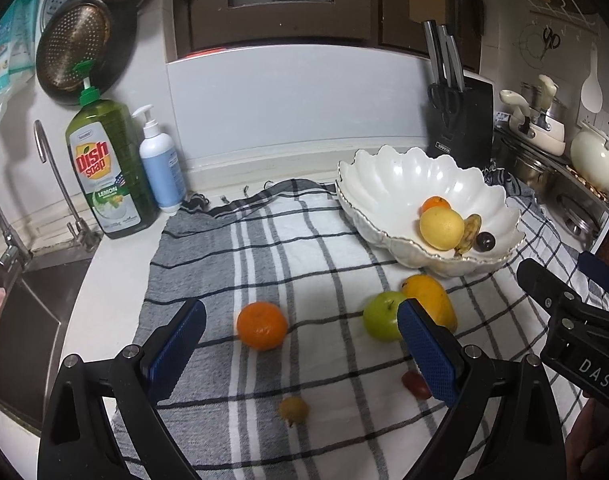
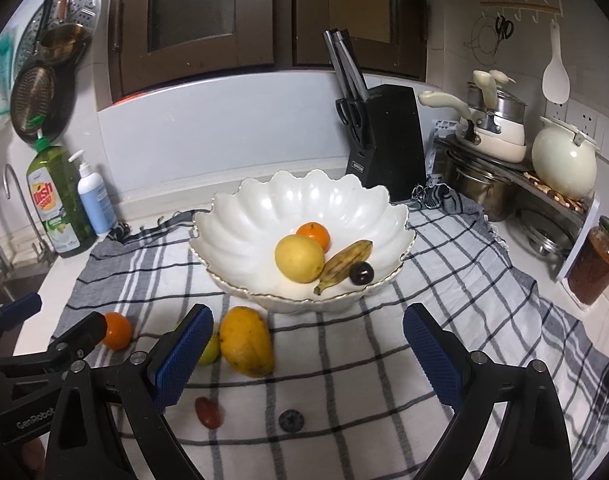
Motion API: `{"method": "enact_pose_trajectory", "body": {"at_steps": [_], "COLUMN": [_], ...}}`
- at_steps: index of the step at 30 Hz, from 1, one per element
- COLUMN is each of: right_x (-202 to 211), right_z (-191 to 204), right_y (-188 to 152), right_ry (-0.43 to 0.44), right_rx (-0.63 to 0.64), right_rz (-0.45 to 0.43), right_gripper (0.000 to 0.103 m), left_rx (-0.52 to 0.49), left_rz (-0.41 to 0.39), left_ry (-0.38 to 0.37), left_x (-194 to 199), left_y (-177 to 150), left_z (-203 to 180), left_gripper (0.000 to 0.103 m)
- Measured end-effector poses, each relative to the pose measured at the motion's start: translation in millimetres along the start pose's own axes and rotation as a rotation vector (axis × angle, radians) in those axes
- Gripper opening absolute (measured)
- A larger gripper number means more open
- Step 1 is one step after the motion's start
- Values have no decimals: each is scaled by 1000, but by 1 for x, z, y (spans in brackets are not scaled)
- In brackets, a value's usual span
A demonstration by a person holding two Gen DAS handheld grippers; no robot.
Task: Organize fruits
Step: 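Move both open tools back over the loose fruit on the towel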
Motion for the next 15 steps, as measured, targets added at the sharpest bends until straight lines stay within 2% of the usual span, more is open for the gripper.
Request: {"method": "enact_pose_trajectory", "body": {"at_steps": [7,15], "right_x": [10,2], "right_z": [4,11], "right_y": [-17,-43], "right_ry": [-4,3], "right_rx": [20,45], "right_rz": [-30,-2], "right_gripper": [97,96], "left_rx": [-2,11], "left_rz": [24,69], "left_ry": [-11,6], "left_x": [1,-11], "left_y": [-27,-56], "left_z": [1,7], "left_gripper": [98,97]}}
Point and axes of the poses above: each gripper's, at about its wrist camera, not at the fingertips, and x roughly against the way its jaws point, z to its left, y to its top, the point moved 8 cm from there along -x, roughly the way its jaws point, and after that the axes turned 12 degrees about -y, right-handed, at the moved point
